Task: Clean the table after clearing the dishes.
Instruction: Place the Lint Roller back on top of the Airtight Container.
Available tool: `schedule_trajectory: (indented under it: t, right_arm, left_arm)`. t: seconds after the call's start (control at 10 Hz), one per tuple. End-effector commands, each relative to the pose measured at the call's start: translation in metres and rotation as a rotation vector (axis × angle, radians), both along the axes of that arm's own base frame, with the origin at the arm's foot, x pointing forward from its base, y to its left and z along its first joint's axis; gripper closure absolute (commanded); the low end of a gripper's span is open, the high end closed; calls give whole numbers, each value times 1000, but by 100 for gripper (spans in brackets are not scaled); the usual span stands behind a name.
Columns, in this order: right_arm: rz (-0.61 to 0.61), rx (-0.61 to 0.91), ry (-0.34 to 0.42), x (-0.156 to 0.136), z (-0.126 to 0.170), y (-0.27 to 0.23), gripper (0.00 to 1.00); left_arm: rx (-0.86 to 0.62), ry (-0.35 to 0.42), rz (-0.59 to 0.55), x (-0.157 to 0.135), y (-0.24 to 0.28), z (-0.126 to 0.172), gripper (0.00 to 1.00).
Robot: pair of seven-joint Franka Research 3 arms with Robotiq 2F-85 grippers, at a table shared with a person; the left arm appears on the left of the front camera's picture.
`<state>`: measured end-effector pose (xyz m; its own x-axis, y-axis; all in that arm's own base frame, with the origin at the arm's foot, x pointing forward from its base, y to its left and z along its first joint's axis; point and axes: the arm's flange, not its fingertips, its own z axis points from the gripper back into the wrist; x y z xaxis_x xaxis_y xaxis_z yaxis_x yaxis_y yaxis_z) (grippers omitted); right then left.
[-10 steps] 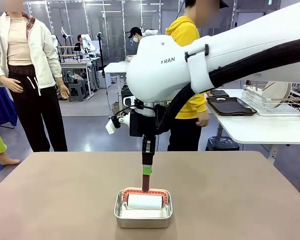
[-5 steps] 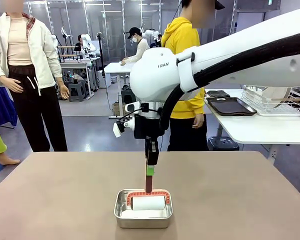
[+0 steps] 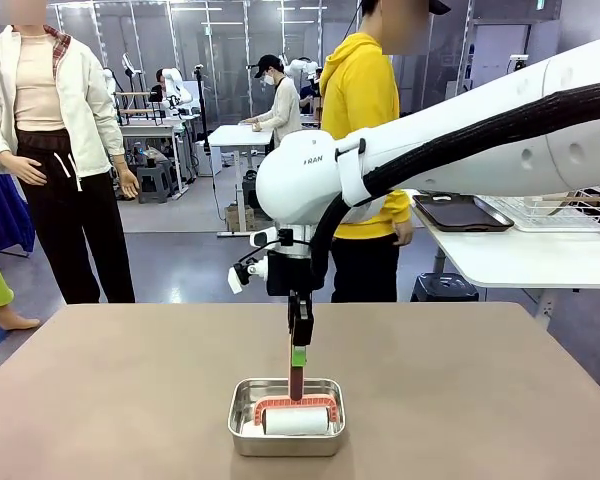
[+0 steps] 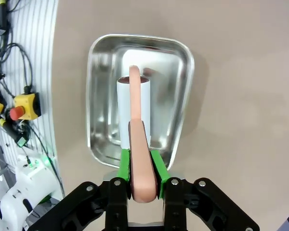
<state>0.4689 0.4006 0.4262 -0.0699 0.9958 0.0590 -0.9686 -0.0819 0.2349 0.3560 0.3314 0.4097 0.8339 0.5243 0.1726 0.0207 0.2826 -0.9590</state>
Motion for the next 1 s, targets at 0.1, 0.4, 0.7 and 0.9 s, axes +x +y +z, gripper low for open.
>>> schedule_trajectory:
  t: [0.1, 0.4, 0.7, 0.9]
  right_arm:
    - [-36, -23, -88, 11, 0, 7, 78]
    - [-59, -17, -93, 28, -15, 7, 60]
    - [-63, -13, -118, 30, -16, 7, 21]
    - [-65, 4, -131, 29, -12, 8, 0]
  left_arm:
    - [-18, -17, 8, -1, 1, 2, 11]
    - [-18, -17, 8, -1, 1, 2, 11]
    - [-18, -17, 8, -1, 1, 2, 11]
    - [-18, -17, 8, -1, 1, 2, 11]
